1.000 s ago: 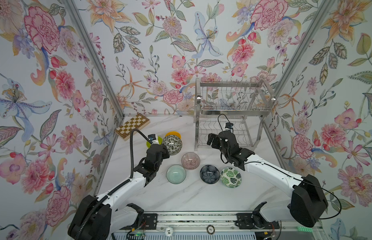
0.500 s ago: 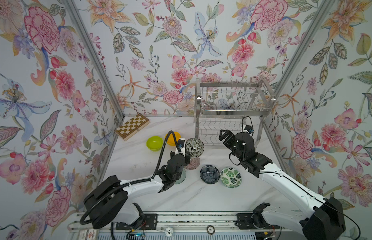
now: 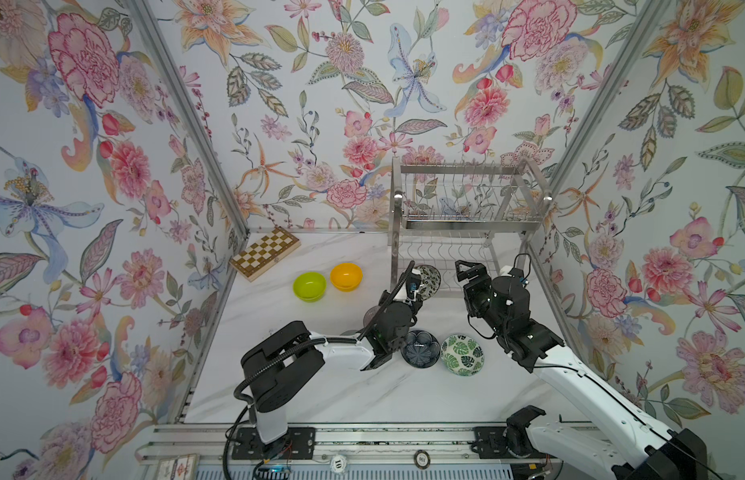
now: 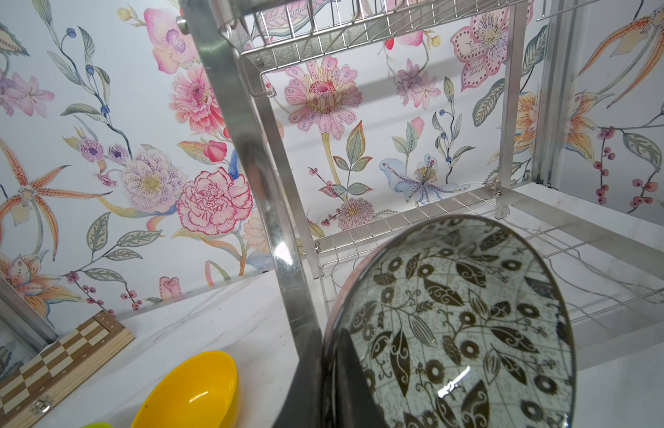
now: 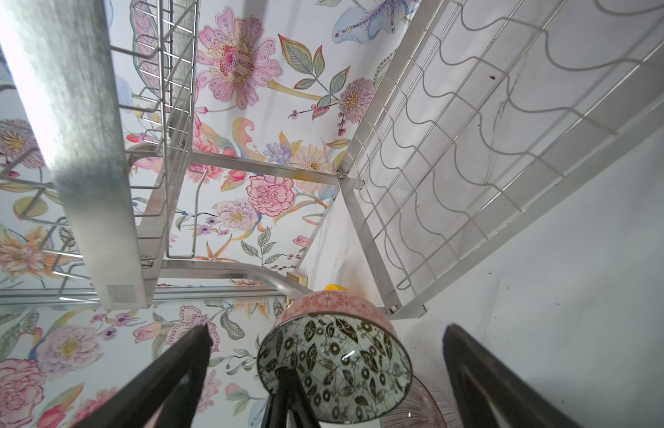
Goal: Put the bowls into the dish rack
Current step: 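Grasp the bowl rim with right gripper next to the left gripper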
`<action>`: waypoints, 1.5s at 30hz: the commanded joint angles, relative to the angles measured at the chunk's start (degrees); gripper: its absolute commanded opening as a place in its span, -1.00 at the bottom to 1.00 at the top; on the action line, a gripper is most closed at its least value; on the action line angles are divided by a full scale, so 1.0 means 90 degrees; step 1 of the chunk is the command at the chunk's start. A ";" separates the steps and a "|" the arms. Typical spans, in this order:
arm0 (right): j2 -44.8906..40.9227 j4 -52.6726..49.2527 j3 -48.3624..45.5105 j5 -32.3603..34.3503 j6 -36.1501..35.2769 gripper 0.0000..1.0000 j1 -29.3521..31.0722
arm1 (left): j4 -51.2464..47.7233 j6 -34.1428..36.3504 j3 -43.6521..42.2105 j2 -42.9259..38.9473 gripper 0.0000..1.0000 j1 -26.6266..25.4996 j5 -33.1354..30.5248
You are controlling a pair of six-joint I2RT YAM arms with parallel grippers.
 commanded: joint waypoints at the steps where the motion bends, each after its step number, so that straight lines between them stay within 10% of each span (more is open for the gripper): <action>1: -0.0018 0.0398 -0.0167 -0.0098 0.0905 0.89 -0.0029 | 0.0590 0.0402 0.0354 0.0212 -1.00 -0.0040 -0.0121; 15: 0.0738 0.1710 -0.0155 -0.0528 0.2586 0.48 -0.0038 | 0.0695 0.0804 0.0673 0.0462 -1.00 -0.0091 0.0257; 45: 0.2066 0.2931 0.0415 -0.0464 0.3632 -0.35 0.0212 | 0.1152 0.1038 0.0528 0.0520 -1.00 -0.0194 0.0394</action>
